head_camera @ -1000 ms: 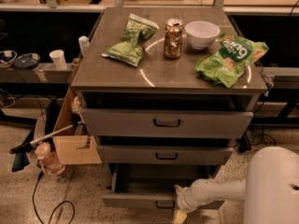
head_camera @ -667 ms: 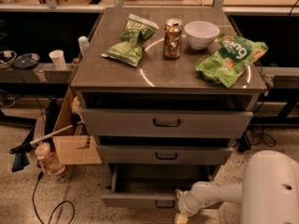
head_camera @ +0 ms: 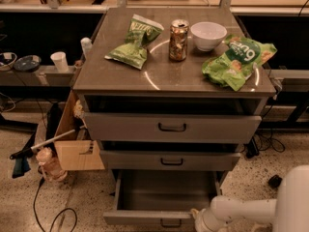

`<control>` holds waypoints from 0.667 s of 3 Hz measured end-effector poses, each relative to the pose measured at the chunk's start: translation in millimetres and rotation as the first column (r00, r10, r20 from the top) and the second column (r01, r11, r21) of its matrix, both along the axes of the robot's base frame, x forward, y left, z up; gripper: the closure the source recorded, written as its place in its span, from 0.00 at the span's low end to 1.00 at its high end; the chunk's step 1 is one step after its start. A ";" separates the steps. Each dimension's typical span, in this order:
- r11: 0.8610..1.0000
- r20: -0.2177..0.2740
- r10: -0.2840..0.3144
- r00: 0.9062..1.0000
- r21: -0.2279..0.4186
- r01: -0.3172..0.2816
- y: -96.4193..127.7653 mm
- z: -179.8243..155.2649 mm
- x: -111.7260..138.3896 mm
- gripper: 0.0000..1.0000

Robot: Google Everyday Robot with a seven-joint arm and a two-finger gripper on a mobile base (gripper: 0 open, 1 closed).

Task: Open bottom drawer

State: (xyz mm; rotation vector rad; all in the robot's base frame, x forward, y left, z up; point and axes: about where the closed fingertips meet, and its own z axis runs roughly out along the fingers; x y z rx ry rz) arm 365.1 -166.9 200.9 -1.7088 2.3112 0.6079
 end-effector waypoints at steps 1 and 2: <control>0.999 -0.050 -0.050 0.997 0.017 0.051 -24.0 21.7 -40.2 0.00; 0.999 -0.050 -0.050 0.997 0.017 0.051 -23.9 21.7 -40.2 0.00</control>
Offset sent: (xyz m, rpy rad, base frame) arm -0.0331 -0.0185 0.0193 0.0164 0.0420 -0.0366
